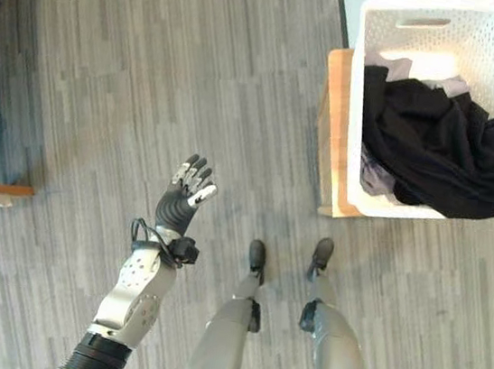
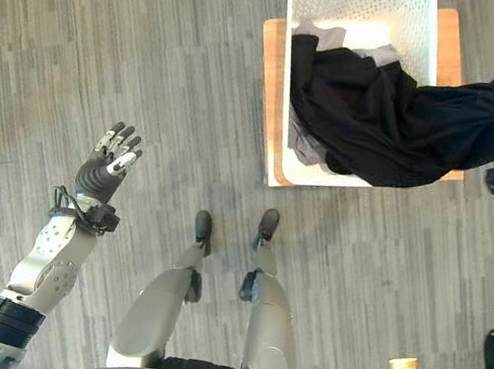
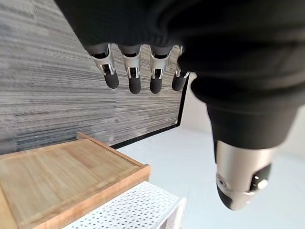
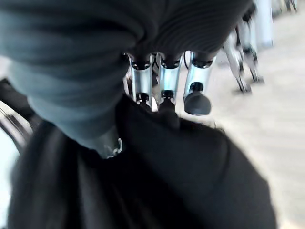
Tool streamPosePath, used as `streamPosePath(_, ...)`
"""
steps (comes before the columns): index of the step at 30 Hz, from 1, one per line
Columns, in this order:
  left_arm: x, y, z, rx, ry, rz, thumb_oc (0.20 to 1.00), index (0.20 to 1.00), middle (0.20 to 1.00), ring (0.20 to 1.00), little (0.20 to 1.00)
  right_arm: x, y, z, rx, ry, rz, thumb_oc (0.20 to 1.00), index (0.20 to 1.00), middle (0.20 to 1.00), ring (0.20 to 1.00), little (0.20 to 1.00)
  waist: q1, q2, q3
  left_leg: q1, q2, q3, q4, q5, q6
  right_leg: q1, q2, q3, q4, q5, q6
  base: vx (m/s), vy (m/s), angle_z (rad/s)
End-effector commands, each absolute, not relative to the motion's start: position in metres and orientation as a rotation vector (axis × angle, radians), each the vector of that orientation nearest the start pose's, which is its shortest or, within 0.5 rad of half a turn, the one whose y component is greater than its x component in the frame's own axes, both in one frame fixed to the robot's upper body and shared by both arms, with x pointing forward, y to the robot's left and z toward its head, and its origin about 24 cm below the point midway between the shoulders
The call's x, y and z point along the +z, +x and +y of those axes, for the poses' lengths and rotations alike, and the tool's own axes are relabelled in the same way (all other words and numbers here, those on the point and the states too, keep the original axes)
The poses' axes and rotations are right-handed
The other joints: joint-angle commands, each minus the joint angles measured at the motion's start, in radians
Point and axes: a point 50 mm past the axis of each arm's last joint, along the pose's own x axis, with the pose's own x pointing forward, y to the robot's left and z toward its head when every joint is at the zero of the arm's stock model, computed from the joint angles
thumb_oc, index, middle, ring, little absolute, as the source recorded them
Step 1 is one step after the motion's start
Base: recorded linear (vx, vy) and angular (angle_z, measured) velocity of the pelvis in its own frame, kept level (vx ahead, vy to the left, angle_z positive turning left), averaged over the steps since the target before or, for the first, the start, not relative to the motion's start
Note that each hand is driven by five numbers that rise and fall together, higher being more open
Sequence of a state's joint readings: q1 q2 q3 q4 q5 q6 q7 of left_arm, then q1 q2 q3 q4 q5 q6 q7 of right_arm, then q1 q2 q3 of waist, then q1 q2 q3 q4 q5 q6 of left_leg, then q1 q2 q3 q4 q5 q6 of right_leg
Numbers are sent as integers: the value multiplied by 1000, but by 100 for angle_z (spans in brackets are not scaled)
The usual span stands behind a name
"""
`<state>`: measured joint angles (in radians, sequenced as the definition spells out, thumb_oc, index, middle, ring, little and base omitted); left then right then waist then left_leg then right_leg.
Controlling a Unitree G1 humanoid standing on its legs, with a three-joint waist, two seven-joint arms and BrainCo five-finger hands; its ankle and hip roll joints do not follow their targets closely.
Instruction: Pick up bed clothes into laundry basket.
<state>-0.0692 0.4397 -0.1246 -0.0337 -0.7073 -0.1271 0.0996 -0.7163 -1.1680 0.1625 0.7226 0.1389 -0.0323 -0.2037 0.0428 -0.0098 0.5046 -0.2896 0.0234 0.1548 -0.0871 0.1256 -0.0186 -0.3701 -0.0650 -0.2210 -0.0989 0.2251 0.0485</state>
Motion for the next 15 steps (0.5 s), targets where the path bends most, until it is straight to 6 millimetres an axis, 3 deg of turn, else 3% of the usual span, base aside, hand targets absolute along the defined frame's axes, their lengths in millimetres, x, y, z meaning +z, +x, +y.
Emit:
streamPosePath(1, 84, 248, 225, -20, -264, -138, 1000, 1000, 1000, 1000, 1000, 291, 292, -408, -716, -878, -252, 200, 200, 200, 200, 200, 46, -92, -120, 23, 1, -97, 0, -59, -37, 58, -68, 10, 12, -80, 127, 26, -1, 5)
streamPosePath(7, 74, 241, 235, 14, -275, -95, 1000, 1000, 1000, 1000, 1000, 285, 294, -409, -699, -868, -213, 200, 200, 200, 200, 200, 64, -114, -146, 47, -3, -109, 0, -66, -30, 90, -70, -2, 12, -88, 125, 14, -4, 3)
streamPosePath(11, 66, 236, 240, 22, -261, -59, 1000, 1000, 1000, 1000, 1000, 292, 303, -400, -657, -878, -225, 200, 200, 200, 200, 200, 87, -132, -168, 60, -3, -118, 0, -70, -27, 104, -70, -9, 12, -91, 127, 14, -1, 12)
streamPosePath(15, 61, 231, 246, 42, -260, -34, 1000, 1000, 1000, 1000, 1000, 323, 311, -378, -604, -955, -316, 200, 200, 200, 200, 200, 110, -156, -184, 60, -3, -126, 0, -70, -24, 109, -71, -15, 12, -89, 128, 1, 0, 2)
